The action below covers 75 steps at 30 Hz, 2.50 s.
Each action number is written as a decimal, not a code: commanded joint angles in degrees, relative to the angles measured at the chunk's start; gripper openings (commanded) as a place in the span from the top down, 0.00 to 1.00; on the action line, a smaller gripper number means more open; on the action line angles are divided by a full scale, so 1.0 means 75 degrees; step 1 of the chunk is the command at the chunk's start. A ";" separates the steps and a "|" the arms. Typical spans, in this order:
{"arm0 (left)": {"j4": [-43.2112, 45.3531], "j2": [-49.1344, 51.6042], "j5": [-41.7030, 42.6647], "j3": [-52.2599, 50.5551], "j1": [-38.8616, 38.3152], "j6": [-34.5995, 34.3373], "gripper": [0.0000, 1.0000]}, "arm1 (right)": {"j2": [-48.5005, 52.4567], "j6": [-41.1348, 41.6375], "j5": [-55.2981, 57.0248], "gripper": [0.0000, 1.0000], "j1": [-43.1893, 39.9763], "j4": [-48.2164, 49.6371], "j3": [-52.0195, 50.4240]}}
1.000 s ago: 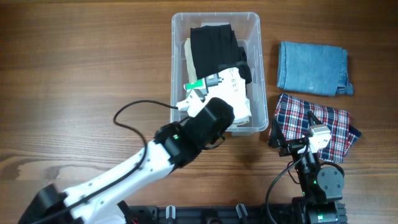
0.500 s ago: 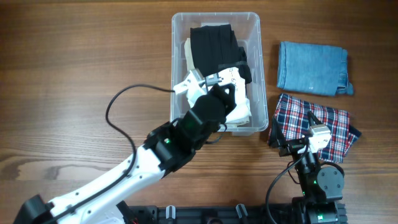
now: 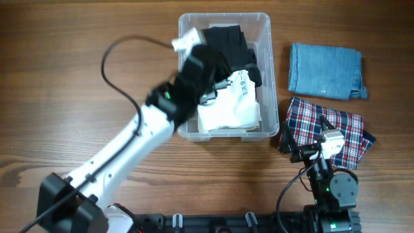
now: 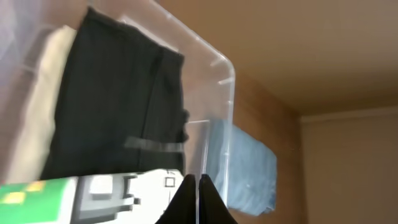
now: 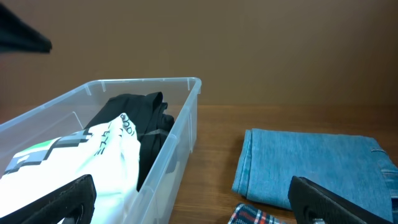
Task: Pack container
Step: 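Push the white shirt down into the container with the left gripper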
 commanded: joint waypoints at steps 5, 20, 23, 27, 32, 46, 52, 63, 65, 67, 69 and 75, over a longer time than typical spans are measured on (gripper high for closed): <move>-0.2055 0.1623 0.0679 0.3305 0.0184 0.1906 0.96 | -0.0047 -0.0079 -0.0064 0.00 -0.0032 0.0041 -0.0009; -0.2314 0.3844 0.0682 0.3625 0.0105 0.2063 0.96 | -0.0047 -0.0079 -0.0064 0.00 -0.0032 0.0041 -0.0009; -0.2428 0.3952 0.0682 0.3622 0.0035 0.2063 0.96 | -0.0047 -0.0079 -0.0067 0.00 -0.0032 0.0041 -0.0009; -0.2629 0.4092 0.0679 0.3611 -0.0105 0.2063 0.96 | -0.0047 -0.0082 -0.0064 0.00 -0.0032 0.0041 -0.0009; -0.2952 0.4202 0.0627 0.3611 -0.0245 0.2063 0.96 | -0.0047 -0.0079 -0.0064 0.00 -0.0032 0.0041 -0.0009; -0.4132 0.4199 0.0364 0.3611 -0.0586 0.2935 0.96 | -0.0041 -0.0079 -0.0064 0.00 -0.0032 0.0041 -0.0009; -0.3934 0.4194 0.0358 0.3614 -0.1075 0.3503 0.96 | -0.0041 -0.0079 -0.0067 0.00 -0.0032 0.0041 -0.0009; -0.3652 0.3972 -0.0950 0.3614 -0.1236 0.3611 0.80 | -0.0041 -0.0079 -0.0064 0.00 -0.0032 0.0041 -0.0009; -0.3465 0.3745 -0.1588 0.3614 -0.1230 0.3614 0.79 | -0.0041 -0.0079 -0.0067 0.00 -0.0032 0.0041 -0.0009; -0.3197 0.3340 -0.2253 0.3614 -0.1230 0.3614 0.77 | -0.0041 -0.0079 -0.0067 0.00 -0.0032 0.0041 -0.0009; -0.3034 0.2911 -0.2384 0.3614 -0.1233 0.3611 0.73 | -0.0041 -0.0079 -0.0064 0.00 -0.0032 0.0038 -0.0009; -0.4080 0.1938 -0.1886 0.3611 -0.1253 0.2833 0.82 | -0.0041 -0.0079 -0.0064 0.00 -0.0032 0.0038 -0.0009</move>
